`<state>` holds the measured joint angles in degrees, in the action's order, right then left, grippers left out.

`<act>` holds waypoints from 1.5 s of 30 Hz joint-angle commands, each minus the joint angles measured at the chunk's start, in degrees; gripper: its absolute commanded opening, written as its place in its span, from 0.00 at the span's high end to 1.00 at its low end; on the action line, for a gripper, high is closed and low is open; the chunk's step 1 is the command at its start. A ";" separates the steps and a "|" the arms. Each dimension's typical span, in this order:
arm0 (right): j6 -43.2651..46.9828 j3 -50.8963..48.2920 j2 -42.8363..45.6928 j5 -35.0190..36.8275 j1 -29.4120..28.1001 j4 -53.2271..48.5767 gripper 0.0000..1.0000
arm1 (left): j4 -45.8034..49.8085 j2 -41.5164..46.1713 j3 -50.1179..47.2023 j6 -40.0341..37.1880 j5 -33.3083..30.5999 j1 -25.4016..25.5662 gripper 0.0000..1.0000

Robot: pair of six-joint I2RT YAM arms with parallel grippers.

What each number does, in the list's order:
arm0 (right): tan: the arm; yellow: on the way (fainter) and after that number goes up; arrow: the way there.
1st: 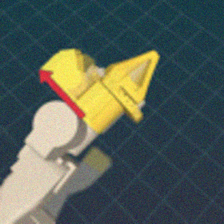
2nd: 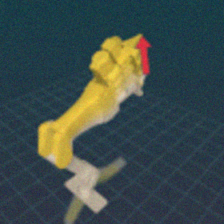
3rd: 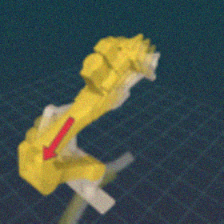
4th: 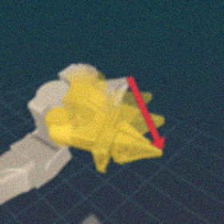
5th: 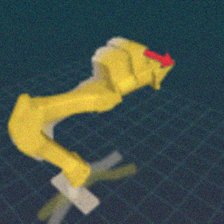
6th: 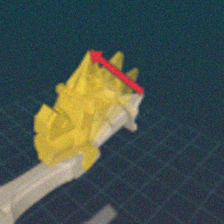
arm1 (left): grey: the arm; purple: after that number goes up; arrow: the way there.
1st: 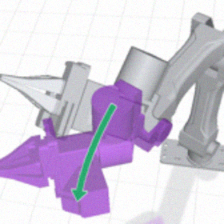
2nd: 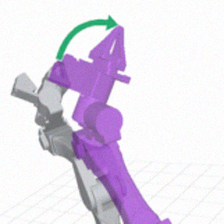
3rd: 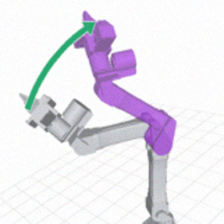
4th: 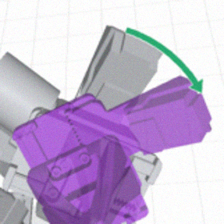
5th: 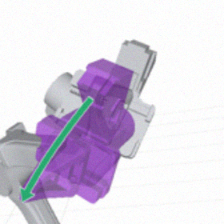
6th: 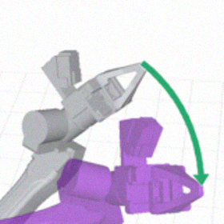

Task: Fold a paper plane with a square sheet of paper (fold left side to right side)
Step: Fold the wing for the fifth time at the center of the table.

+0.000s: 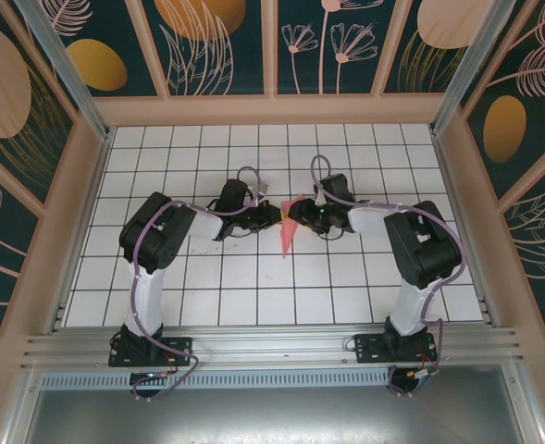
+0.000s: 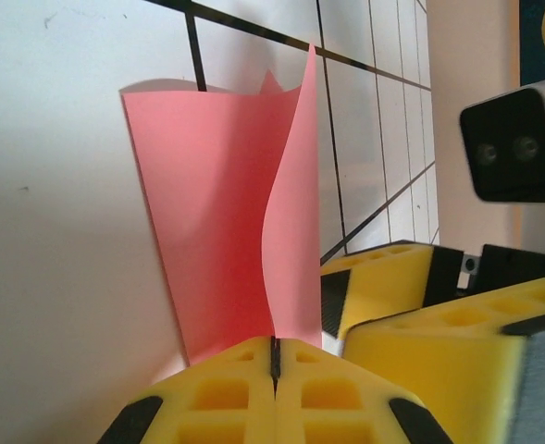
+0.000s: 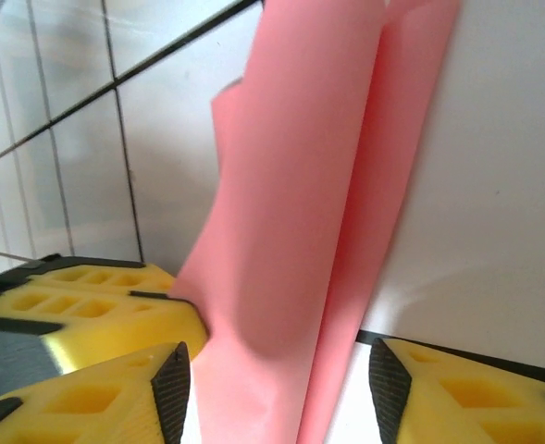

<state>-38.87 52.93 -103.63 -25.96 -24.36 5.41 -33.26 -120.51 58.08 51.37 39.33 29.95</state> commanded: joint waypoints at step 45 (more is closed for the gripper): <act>4.24 12.03 -10.77 -1.12 1.64 -5.83 0.35 | 3.88 -1.65 3.31 -4.86 -1.34 0.19 1.00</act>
<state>-36.10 64.05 -112.46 -28.36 -22.11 2.55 -30.15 -120.57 60.07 48.01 38.33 29.95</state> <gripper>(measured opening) 0.647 0.046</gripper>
